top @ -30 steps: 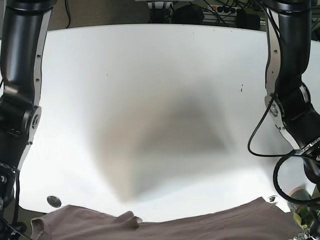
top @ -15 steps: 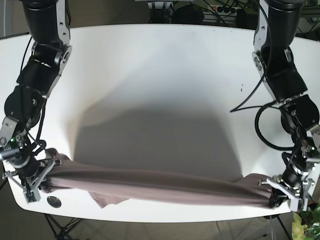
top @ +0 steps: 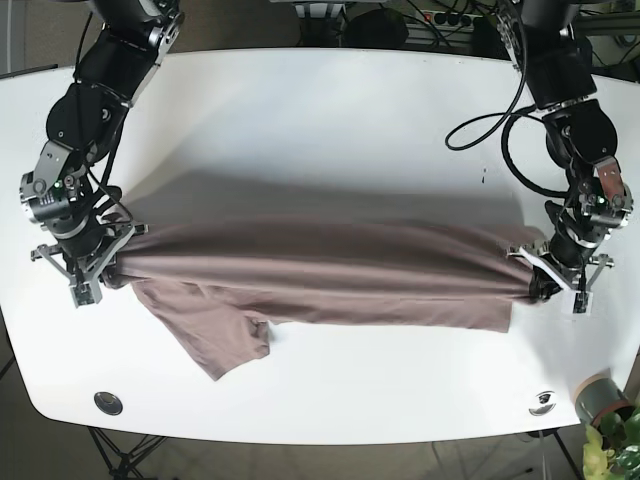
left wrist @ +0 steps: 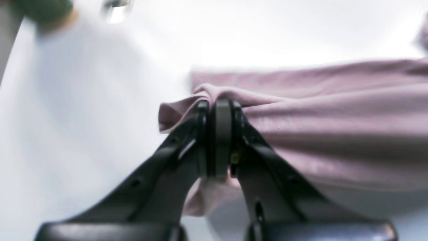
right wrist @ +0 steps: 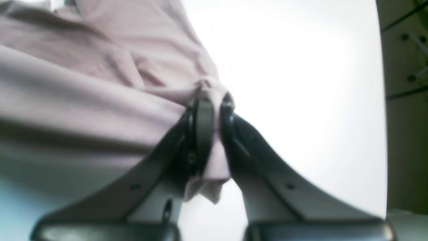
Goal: Fold the T-shirt properly
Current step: 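Lay the T-shirt down while dragging both grippers toward the robot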
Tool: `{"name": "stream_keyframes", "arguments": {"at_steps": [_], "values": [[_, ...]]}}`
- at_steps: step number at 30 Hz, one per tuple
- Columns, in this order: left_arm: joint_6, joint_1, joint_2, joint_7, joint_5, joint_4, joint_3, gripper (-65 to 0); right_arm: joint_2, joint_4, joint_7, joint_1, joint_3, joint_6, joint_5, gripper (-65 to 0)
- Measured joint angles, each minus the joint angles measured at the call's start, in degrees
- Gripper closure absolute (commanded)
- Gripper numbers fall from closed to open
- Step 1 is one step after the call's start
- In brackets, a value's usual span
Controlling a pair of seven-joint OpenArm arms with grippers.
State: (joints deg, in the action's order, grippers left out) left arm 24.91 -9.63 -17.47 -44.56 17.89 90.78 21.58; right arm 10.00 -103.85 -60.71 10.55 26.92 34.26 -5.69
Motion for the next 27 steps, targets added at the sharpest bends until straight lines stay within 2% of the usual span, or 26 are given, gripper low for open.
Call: {"name": "stream_keyframes", "arguments": {"at_steps": [6,12,15,20,25,27], "values": [[6.08,4.81,0.44,0.61,0.5,2.84,4.0,0.0,-3.85,-7.85,0.13,-7.76,-0.11,-0.35,-0.15,-2.1],[6.69,10.14,0.48,0.24,0.09,5.01,4.24,0.0,-6.51,-9.77,0.04,-13.79,0.35,-0.22,-0.09,-2.2],[6.86,12.59,0.46,0.42,0.22,6.95,4.31,0.0,-7.76,-10.23,0.33,-15.74,3.43,-0.04,-0.48,-2.2],[7.15,15.72,0.59,0.44,0.42,7.58,5.57,0.0,-8.11,-10.16,0.44,-18.12,5.4,-0.35,0.46,-2.2],[8.22,18.4,0.37,0.39,-0.04,7.76,8.94,0.0,-8.59,-10.12,0.31,-20.79,6.58,3.48,-0.52,-2.2],[9.99,19.26,0.28,0.44,0.02,7.87,8.87,0.0,-8.61,-10.12,0.5,-21.57,7.45,3.93,-0.68,-2.2]]}}
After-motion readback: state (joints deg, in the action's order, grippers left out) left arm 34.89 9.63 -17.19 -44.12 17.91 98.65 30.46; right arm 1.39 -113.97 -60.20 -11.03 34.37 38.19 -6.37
